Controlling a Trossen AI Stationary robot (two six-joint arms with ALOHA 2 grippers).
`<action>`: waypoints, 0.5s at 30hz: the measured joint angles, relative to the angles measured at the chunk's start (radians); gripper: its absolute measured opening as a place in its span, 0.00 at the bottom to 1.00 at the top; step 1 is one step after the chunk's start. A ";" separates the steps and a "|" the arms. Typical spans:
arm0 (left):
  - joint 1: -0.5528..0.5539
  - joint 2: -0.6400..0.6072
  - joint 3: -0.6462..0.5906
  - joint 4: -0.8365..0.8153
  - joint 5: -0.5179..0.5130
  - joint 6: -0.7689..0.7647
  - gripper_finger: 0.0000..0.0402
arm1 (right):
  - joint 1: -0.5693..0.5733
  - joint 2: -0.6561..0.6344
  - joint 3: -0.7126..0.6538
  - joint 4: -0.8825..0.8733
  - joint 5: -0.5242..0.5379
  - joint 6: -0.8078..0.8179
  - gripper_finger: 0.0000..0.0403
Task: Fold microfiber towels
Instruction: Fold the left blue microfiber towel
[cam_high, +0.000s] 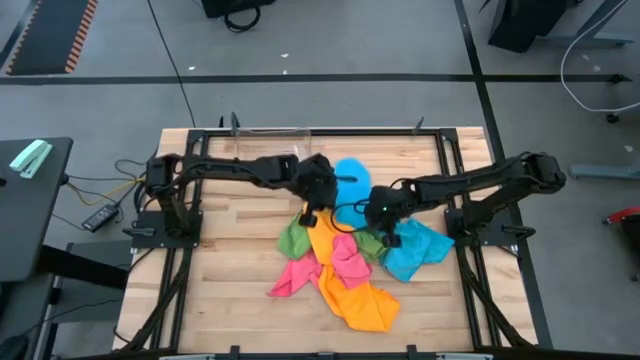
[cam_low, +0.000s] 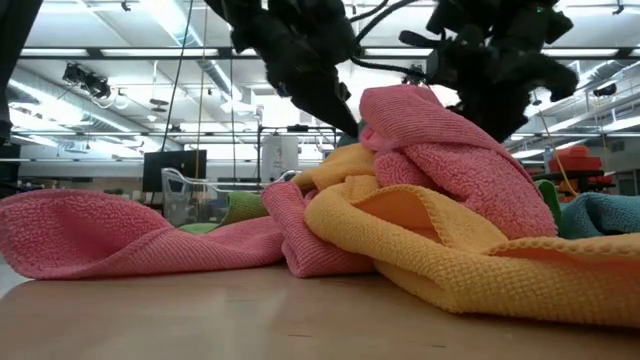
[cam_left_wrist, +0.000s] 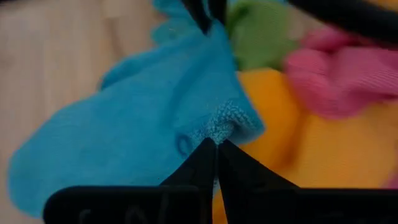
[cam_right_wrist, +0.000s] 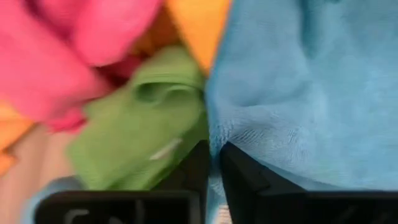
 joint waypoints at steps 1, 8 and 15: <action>-0.010 0.000 0.000 -0.023 0.000 0.000 0.05 | 0.004 0.000 0.000 0.002 -0.011 0.006 0.16; -0.054 -0.034 0.000 -0.106 -0.005 -0.047 0.03 | -0.007 0.000 0.056 -0.049 -0.019 -0.005 0.32; -0.052 -0.073 0.000 -0.090 -0.071 -0.111 0.05 | -0.040 -0.001 0.166 -0.072 -0.018 -0.050 0.41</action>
